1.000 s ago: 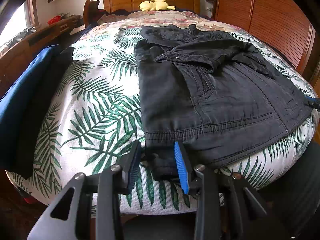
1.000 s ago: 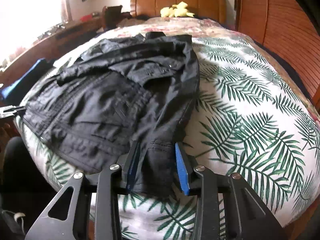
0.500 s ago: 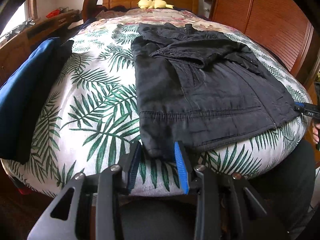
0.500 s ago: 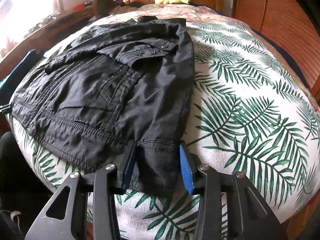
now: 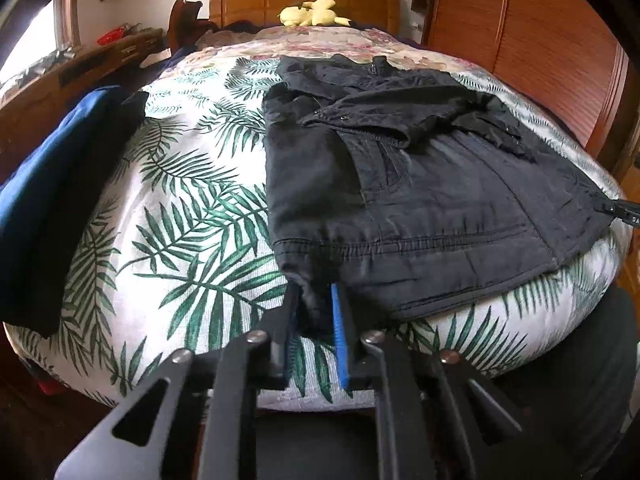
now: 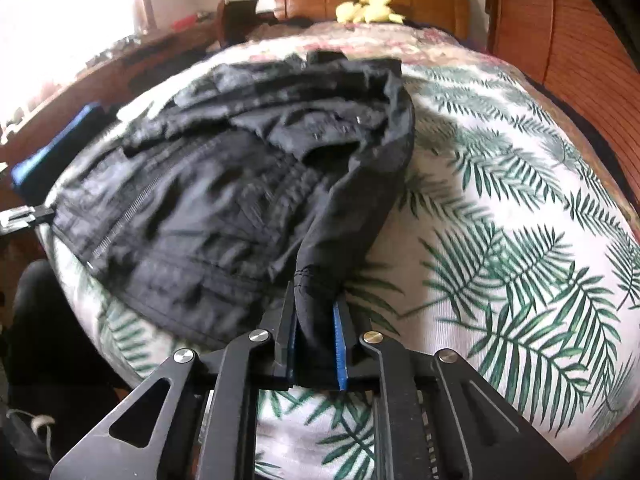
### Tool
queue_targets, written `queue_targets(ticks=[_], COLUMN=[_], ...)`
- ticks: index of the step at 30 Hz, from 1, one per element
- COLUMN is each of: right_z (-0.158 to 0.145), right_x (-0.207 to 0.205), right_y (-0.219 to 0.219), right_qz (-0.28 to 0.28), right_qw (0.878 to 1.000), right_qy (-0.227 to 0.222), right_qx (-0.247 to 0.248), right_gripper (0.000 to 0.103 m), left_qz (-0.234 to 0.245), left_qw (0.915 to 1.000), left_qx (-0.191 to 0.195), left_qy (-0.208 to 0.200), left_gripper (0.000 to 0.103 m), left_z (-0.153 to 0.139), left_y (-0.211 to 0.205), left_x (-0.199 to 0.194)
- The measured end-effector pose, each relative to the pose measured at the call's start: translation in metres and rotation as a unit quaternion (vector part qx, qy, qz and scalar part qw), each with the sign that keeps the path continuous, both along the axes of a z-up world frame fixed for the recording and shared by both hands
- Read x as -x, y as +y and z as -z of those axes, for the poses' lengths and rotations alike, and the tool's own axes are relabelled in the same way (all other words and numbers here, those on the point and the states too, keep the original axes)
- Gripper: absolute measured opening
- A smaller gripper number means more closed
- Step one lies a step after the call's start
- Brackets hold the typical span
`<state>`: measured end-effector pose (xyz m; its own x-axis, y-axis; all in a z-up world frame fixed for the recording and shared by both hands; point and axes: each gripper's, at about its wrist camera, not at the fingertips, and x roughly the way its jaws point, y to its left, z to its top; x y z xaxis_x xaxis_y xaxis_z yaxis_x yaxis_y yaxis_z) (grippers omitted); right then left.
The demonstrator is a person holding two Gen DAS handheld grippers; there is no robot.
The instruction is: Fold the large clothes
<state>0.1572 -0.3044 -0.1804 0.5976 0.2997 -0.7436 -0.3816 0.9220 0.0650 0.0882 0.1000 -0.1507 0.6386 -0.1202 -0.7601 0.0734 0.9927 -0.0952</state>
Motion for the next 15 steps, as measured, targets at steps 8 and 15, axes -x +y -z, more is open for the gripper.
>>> queue_targets(ticks=[8, 15], right_z=[-0.005, 0.024], right_x=[-0.001, -0.006], right_y=[-0.004, -0.017], right_qz=[0.018, 0.049], right_qw=[1.0, 0.997], right_qy=[0.0, 0.037], right_qx=[-0.021, -0.038], right_gripper=[0.013, 0.023], left_qz=[-0.006, -0.001], left_qw=[0.9999, 0.9996], left_qx=[0.007, 0.022], left_qy=[0.004, -0.018], left_gripper=[0.012, 0.002], left_z=[0.004, -0.007], left_y=[0.002, 0.005], left_x=[0.001, 0.006])
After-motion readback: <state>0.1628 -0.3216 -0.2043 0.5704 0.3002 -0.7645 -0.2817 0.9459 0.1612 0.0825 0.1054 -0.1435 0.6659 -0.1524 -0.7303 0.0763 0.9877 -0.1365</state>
